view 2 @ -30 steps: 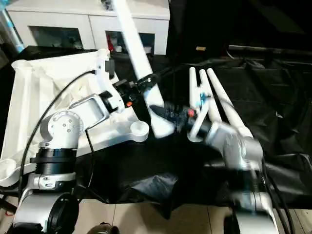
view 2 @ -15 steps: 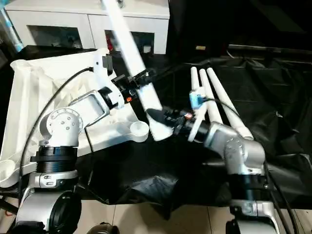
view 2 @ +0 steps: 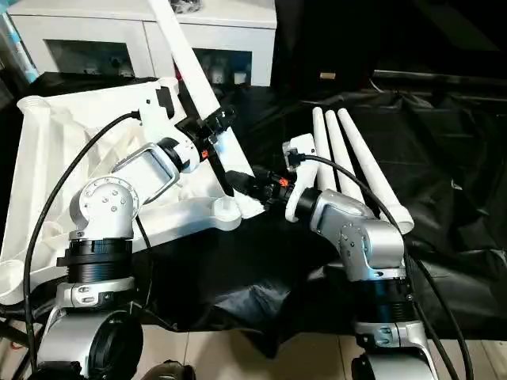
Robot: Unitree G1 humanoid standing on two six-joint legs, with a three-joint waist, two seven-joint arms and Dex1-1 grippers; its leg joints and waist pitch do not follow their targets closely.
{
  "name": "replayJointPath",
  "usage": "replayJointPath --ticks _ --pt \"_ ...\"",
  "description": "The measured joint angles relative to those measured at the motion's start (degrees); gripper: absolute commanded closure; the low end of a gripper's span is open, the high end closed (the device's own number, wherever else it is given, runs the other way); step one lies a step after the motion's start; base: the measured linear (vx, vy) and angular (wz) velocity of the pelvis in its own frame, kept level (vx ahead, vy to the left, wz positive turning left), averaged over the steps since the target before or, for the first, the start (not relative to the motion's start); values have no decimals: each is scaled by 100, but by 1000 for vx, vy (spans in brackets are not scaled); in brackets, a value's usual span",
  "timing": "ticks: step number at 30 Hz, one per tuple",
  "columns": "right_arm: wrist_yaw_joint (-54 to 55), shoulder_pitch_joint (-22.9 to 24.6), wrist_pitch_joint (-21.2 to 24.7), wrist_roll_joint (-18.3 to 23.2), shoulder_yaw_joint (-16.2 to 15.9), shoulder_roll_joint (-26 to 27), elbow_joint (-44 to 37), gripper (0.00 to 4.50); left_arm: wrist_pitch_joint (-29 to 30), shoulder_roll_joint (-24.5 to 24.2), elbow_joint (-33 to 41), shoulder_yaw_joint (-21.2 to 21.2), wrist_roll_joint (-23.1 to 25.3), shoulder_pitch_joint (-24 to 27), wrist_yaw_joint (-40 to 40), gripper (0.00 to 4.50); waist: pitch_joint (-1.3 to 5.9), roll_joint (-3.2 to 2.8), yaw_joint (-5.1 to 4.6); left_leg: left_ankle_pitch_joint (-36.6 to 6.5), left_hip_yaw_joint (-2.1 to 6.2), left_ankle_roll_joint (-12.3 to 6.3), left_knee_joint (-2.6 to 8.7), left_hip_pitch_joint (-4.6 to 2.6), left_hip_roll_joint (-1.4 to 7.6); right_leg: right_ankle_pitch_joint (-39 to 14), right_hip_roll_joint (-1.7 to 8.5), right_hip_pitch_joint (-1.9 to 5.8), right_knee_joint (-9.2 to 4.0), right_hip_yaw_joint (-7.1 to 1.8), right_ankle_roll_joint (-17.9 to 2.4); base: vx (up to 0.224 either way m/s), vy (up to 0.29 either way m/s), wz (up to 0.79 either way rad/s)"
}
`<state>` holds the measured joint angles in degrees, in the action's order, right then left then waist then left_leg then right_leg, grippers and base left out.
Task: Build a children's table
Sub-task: Pick table leg
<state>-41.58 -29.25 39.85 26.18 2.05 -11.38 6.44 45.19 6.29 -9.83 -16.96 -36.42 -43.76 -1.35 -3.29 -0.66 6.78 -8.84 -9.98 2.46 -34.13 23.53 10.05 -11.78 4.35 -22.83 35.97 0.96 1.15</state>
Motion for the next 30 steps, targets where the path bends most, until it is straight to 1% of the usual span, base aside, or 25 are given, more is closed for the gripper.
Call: replayJointPath --ticks 6,7,8,9,10,11,13,14,15,16,17,21,23,25,26,28,30 --pt "74 -2 -152 -52 -34 -7 -78 260 7 8 -61 -111 -204 -91 -72 250 -7 -17 -13 0 0 0 1 0 0 0 0 0 -2 0 0 0 0 0" --pt "73 -2 -168 -87 -36 -11 -106 260 6 0 -61 -115 -218 -98 -98 250 -7 -19 -14 0 0 0 1 0 0 0 0 0 -2 0 0 0 0 0" --pt "73 -5 -169 -98 -36 -12 -125 225 1 -15 -63 -112 -220 -99 -156 257 -7 -20 -14 0 0 0 1 0 0 0 0 0 -2 0 0 0 0 0" --pt "69 -10 -169 -97 -36 -15 -125 204 -5 -25 -70 -111 -219 -99 -194 259 -8 -21 -15 0 0 0 2 0 0 0 0 0 -2 0 0 0 0 0" --pt "63 -19 -144 -79 -33 -18 -128 204 -16 -66 -85 -87 -217 -98 -288 259 -9 -23 -16 0 0 0 2 0 0 0 0 0 -2 0 0 0 0 0" --pt "17 -30 -64 39 -19 -39 -138 188 -24 -188 -117 -11 -218 -95 -548 260 -12 -27 -16 0 0 0 2 0 0 0 0 0 -2 0 0 0 0 0" --pt "-137 -34 114 287 26 -140 -206 181 -8 -437 -120 161 -234 -82 -1083 261 -17 -36 -13 0 0 0 3 -1 0 0 0 0 -4 0 0 0 0 0" --pt "-290 -40 209 402 39 -252 -241 164 34 -561 -119 239 -277 -82 -1368 262 -18 -41 -5 0 0 0 3 0 -1 0 0 1 -6 0 0 0 0 0" --pt "-375 -43 255 463 47 -312 -273 164 71 -619 -119 271 -313 -82 -1502 262 -19 -42 -1 0 0 0 3 0 -1 0 0 2 -6 0 0 0 0 0" --pt "-488 -42 295 507 43 -373 -307 146 112 -689 -119 307 -347 -82 -1666 262 -19 -42 -1 0 0 0 3 1 -1 0 0 1 -6 0 0 0 0 0" --pt "-643 -42 359 552 35 -469 -328 137 176 -806 -119 399 -391 -83 -1902 262 -19 -43 0 0 0 0 3 1 -1 0 0 1 -6 0 0 0 0 0" --pt "-1119 -78 543 620 -34 -739 -340 130 345 -1081 -122 671 -447 -83 -2600 262 -20 -45 -9 0 0 0 3 0 -1 1 0 1 -3 0 0 0 0 0" --pt "-1362 -169 665 732 -57 -881 -326 130 402 -1231 -120 850 -490 -83 -3027 262 -21 -41 -11 0 -1 0 3 -2 -1 1 0 0 1 0 -1 0 0 0" --pt "-1480 -250 733 807 -55 -978 -329 130 455 -1289 -115 928 -569 -82 -3319 262 -21 -41 -13 0 -1 0 3 -6 0 1 0 3 1 -1 -1 0 0 0" --pt "-1568 -263 777 906 -59 -1018 -328 130 469 -1357 -87 1028 -617 -82 -3544 262 -22 -30 -10 0 -3 0 3 -5 1 1 0 1 3 0 -1 0 0 0" --pt "-1807 -276 857 982 -191 -1131 -327 130 469 -1445 86 1124 -700 -38 -3942 262 -22 -29 -12 1 -4 -1 2 -4 1 1 0 0 4 -1 -1 0 0 0" --pt "-2036 -278 910 1020 -310 -1200 -328 130 467 -1447 261 1126 -842 -34 -4140 262 -22 -28 -10 1 -5 -1 1 -5 1 1 0 1 4 -2 -2 0 0 0"
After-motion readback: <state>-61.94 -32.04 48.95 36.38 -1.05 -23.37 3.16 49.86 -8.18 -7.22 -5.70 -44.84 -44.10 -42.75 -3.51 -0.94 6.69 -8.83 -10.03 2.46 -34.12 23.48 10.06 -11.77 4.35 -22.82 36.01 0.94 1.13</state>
